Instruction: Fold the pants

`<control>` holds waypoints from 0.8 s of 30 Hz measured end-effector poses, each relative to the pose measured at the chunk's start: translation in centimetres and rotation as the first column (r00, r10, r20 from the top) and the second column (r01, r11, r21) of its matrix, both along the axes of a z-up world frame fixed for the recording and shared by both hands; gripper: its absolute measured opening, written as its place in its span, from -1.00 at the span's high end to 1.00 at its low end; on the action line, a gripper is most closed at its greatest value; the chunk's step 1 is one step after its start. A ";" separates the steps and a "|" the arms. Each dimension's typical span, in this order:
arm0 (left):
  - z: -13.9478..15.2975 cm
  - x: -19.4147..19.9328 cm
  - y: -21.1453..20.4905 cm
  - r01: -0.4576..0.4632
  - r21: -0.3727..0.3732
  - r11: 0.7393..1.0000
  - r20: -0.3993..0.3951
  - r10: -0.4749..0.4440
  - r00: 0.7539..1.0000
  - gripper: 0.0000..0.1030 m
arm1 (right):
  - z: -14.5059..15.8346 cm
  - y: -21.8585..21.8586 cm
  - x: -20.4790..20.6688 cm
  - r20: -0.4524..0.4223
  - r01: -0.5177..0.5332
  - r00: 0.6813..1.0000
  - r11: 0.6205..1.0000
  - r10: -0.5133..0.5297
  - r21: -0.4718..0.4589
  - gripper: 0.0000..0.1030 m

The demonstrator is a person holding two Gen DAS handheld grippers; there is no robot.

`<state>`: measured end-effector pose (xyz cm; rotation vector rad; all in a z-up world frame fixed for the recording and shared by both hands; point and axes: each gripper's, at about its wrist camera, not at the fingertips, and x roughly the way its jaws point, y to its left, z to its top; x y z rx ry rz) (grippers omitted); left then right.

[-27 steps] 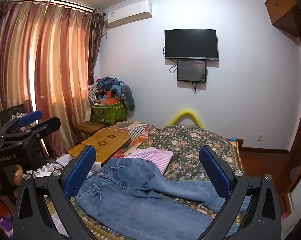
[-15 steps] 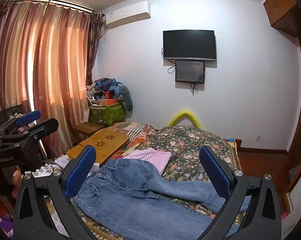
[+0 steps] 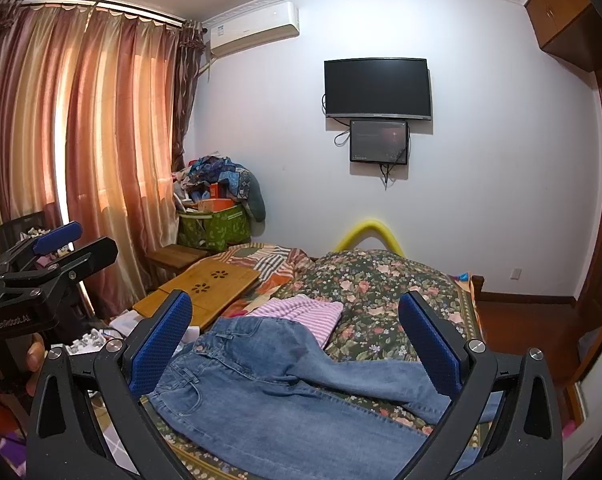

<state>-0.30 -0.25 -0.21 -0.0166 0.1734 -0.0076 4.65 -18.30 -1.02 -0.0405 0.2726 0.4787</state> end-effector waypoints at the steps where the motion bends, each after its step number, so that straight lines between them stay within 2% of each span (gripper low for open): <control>1: 0.0 -0.1 0.0 0.001 -0.001 1.000 0.001 -0.001 1.000 -1.00 | 0.0 0.0 0.0 0.000 0.000 1.000 1.000 0.000 0.000 -0.99; 24: 0.1 0.1 0.5 0.012 -0.015 1.000 -0.005 -0.012 1.000 -1.00 | 0.0 -0.2 -0.1 -0.002 0.008 1.000 1.000 -0.008 0.002 -0.99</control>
